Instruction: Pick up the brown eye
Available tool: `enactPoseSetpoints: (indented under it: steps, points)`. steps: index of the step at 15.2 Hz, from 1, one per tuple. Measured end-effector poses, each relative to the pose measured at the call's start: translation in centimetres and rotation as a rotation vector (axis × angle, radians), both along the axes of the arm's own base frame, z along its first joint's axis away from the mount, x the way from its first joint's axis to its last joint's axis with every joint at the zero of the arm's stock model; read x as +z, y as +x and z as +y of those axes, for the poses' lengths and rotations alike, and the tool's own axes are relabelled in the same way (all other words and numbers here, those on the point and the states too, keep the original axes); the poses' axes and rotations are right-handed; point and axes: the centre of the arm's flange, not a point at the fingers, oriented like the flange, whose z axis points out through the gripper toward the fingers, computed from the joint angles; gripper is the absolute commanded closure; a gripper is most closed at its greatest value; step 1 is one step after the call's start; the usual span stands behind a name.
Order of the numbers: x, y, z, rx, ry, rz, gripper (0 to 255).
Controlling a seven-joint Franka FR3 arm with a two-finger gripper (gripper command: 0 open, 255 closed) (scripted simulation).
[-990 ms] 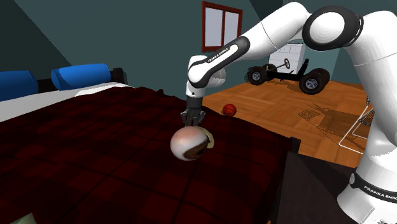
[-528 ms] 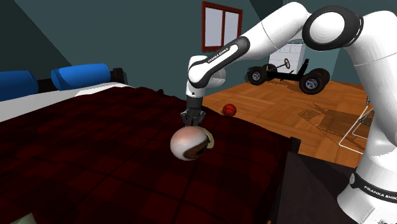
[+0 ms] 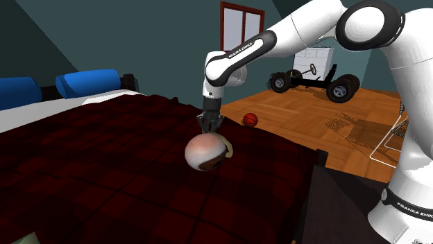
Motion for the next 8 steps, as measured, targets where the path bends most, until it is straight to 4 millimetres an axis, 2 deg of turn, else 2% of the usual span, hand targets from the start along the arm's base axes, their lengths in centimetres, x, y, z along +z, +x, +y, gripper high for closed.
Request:
enactPoseSetpoints:
  steps: [8]
  points:
    - [4.1,0.1,-0.1,0.0,0.0,0.0,255]
